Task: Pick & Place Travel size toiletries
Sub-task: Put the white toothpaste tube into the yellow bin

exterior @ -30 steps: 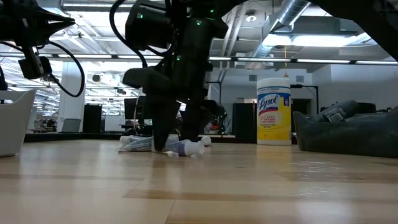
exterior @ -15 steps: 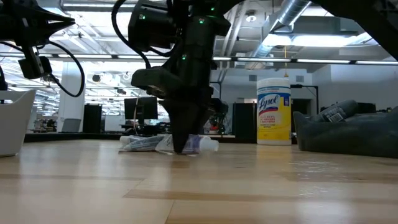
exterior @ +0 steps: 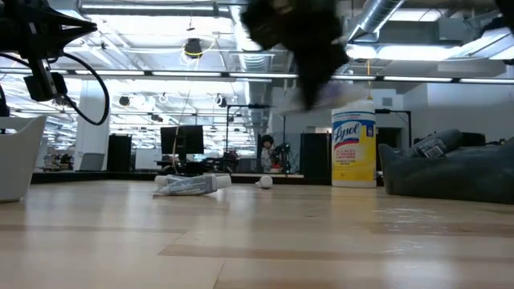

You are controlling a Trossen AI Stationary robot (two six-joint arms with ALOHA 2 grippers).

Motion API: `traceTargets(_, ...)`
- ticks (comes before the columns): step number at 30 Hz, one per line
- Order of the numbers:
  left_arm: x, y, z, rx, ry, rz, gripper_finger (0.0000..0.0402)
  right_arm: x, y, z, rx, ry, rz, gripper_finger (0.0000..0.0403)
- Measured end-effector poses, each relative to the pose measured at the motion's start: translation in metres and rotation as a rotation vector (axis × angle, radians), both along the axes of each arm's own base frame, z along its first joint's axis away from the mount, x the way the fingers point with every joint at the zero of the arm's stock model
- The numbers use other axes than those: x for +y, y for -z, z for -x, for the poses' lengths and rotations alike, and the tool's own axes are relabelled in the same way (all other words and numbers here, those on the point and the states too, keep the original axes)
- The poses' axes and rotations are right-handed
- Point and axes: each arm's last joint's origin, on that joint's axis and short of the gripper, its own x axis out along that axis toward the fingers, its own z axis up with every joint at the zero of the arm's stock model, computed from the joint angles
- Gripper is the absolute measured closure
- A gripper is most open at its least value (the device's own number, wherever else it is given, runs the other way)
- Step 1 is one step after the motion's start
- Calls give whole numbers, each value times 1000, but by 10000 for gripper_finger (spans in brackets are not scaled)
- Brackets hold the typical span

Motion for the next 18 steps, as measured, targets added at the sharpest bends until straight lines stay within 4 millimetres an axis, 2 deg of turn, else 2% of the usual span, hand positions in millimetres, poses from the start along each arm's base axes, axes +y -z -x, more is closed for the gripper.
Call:
traceTargets(6, 0, 0, 0, -3, 0, 4, 401, 44, -14, 62, 110, 153, 75, 373)
traceTargets(14, 0, -1, 0, -5, 0, 6, 401, 107, -23, 159, 204, 440, 24, 367)
traceTargets(18, 0, -1, 0, -5, 0, 7, 401, 131, -21, 204, 287, 514, 14, 364)
